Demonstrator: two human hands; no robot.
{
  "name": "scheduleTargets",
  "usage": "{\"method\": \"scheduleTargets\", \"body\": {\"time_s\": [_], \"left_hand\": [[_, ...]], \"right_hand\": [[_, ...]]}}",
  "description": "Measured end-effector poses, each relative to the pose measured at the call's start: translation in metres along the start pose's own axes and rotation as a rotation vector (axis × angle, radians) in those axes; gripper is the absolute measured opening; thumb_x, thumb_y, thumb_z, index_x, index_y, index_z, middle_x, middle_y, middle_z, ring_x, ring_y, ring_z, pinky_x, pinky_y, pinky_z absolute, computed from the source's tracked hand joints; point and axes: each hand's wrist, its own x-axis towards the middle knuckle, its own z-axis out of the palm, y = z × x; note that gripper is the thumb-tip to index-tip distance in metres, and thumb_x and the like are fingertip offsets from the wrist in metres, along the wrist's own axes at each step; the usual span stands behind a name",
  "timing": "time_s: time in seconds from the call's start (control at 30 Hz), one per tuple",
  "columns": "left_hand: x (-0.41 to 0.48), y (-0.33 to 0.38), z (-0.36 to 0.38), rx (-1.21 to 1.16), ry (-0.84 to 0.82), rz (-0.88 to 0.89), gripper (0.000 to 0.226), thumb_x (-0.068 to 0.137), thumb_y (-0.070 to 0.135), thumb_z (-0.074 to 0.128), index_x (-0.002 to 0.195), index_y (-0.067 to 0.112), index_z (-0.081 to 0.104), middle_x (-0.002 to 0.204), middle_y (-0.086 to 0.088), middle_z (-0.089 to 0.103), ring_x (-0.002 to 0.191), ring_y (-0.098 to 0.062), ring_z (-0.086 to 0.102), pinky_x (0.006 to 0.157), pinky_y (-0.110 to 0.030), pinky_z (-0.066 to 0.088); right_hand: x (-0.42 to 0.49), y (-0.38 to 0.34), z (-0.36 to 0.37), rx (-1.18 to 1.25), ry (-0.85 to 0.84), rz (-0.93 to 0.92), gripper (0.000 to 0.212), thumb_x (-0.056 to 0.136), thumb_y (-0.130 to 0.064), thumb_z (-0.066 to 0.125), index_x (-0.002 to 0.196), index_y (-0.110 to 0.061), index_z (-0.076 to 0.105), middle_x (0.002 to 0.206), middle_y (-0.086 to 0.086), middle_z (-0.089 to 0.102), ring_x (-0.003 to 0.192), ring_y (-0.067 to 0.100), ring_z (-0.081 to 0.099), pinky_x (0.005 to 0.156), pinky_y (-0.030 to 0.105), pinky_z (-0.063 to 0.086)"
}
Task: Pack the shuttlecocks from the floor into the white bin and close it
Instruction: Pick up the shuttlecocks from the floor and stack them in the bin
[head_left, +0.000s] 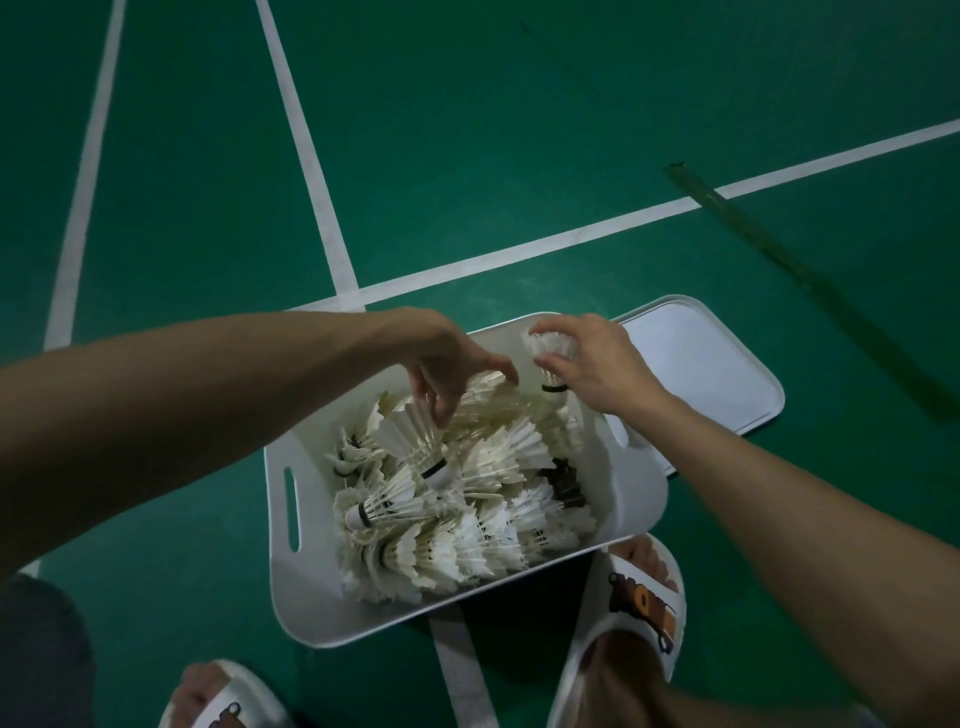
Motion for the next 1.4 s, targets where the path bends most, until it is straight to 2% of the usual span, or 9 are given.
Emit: {"method": "scheduleTargets", "body": {"time_s": [0.3,0.4,0.47,0.63,0.73,0.83,0.97,1.23,1.4], "left_hand": [[-0.016,-0.008,0.001,-0.05,0.013,0.012,0.108,0.078,-0.008,0.07,0.145,0.048,0.007,0.076,-0.009,0.059,0.056,-0.012,0.054,0.052,-0.023,0.053],[-0.021,-0.012,0.001,-0.064,0.029,0.029,0.107,0.078,-0.008,0.07,0.145,0.048,0.007,0.075,-0.007,0.058,0.055,-0.011,0.053,0.051,-0.023,0.052],[-0.023,-0.016,0.002,-0.075,0.036,0.038,0.108,0.078,-0.007,0.07,0.145,0.049,0.007,0.078,-0.008,0.06,0.058,-0.012,0.055,0.053,-0.024,0.053],[-0.023,-0.024,0.006,-0.078,0.043,0.052,0.113,0.078,-0.007,0.071,0.145,0.054,0.003,0.087,-0.01,0.064,0.064,-0.013,0.057,0.057,-0.025,0.053],[-0.022,-0.026,0.007,-0.052,0.072,0.065,0.114,0.078,-0.006,0.071,0.144,0.055,0.001,0.087,-0.007,0.064,0.065,-0.011,0.058,0.055,-0.023,0.052],[-0.023,-0.028,0.009,-0.047,0.084,0.07,0.114,0.079,-0.007,0.07,0.144,0.057,0.002,0.088,-0.007,0.063,0.063,-0.009,0.053,0.056,-0.023,0.052],[-0.028,-0.03,0.015,-0.032,0.093,0.072,0.113,0.079,-0.007,0.069,0.146,0.054,0.001,0.114,-0.011,0.058,0.073,-0.011,0.057,0.066,-0.026,0.055],[-0.04,-0.049,0.012,-0.271,0.203,0.162,0.087,0.078,-0.006,0.07,0.145,0.033,0.031,0.111,-0.008,0.062,0.091,-0.021,0.066,0.077,-0.034,0.059],[-0.049,-0.045,0.002,-0.363,0.244,0.248,0.06,0.082,-0.001,0.068,0.134,0.023,0.05,0.11,0.0,0.063,0.099,-0.018,0.064,0.081,-0.029,0.056]], "right_hand": [[-0.008,-0.012,0.023,0.145,0.215,0.104,0.015,0.092,-0.015,0.061,0.107,-0.016,0.059,0.11,-0.001,0.055,0.096,0.013,0.048,0.071,0.014,0.031],[-0.003,-0.017,0.032,0.32,0.225,0.187,0.012,0.093,-0.018,0.061,0.103,-0.021,0.055,0.11,-0.004,0.055,0.09,0.013,0.053,0.065,0.003,0.042],[-0.001,-0.021,0.036,0.433,0.223,0.242,0.019,0.092,-0.026,0.063,0.108,-0.02,0.055,0.115,-0.002,0.059,0.096,0.019,0.059,0.083,0.028,0.053],[-0.005,-0.028,0.035,0.14,-0.007,0.296,0.047,0.097,-0.039,0.053,0.136,-0.013,0.051,0.123,0.01,0.063,0.098,0.026,0.062,0.07,0.027,0.039],[0.0,-0.03,0.029,0.131,-0.071,0.241,0.038,0.095,-0.041,0.055,0.123,-0.016,0.06,0.103,0.013,0.069,0.061,0.018,0.053,0.06,0.029,0.041],[0.005,-0.025,0.026,0.141,-0.133,0.243,0.025,0.094,-0.036,0.058,0.1,-0.013,0.065,0.076,0.007,0.062,0.052,0.015,0.044,0.053,0.027,0.038],[0.004,-0.02,0.031,0.182,-0.305,0.298,0.017,0.099,-0.02,0.052,0.103,-0.008,0.064,0.066,0.003,0.051,0.044,0.01,0.035,0.038,0.023,0.029],[0.012,-0.008,0.031,0.144,-0.228,0.305,0.02,0.088,-0.023,0.069,0.088,-0.002,0.067,0.07,0.006,0.059,0.058,0.019,0.051,0.051,0.026,0.039],[0.01,-0.004,0.027,0.168,-0.227,0.311,0.054,0.077,-0.021,0.081,0.122,-0.001,0.059,0.107,0.011,0.067,0.088,0.024,0.066,0.082,0.037,0.055]]}}
